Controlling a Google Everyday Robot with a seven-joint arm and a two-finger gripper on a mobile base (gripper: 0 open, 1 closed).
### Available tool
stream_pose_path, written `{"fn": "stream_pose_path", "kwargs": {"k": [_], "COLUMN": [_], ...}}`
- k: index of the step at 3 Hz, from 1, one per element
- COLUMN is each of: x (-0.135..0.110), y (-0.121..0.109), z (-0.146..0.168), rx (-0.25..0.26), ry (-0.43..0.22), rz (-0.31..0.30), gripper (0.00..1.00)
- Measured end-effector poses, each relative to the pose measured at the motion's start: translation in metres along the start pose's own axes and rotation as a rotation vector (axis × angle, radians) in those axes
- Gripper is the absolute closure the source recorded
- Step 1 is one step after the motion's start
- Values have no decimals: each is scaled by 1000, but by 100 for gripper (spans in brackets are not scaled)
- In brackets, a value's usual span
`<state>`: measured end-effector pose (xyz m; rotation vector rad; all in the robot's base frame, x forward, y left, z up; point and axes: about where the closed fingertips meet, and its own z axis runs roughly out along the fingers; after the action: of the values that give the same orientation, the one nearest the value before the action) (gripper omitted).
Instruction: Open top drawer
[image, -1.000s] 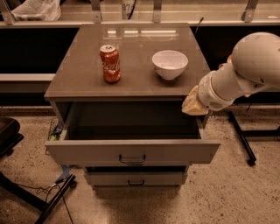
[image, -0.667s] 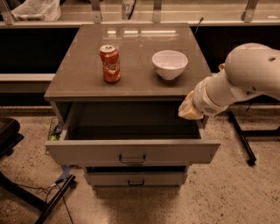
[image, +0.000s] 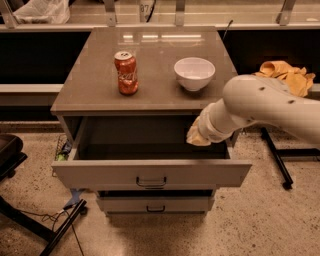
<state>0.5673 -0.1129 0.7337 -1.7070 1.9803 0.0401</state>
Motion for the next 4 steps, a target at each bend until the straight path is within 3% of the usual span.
{"fn": "stream_pose_path", "kwargs": {"k": [1, 2, 3, 4], "x": [-3, 6, 4, 21], "y": [1, 10, 16, 42], "z": [51, 90, 84, 67], "rx": [-17, -46, -49, -64], "ry": [53, 87, 71, 68], "rz": [-19, 6, 12, 42], "gripper": [100, 100, 100, 100]}}
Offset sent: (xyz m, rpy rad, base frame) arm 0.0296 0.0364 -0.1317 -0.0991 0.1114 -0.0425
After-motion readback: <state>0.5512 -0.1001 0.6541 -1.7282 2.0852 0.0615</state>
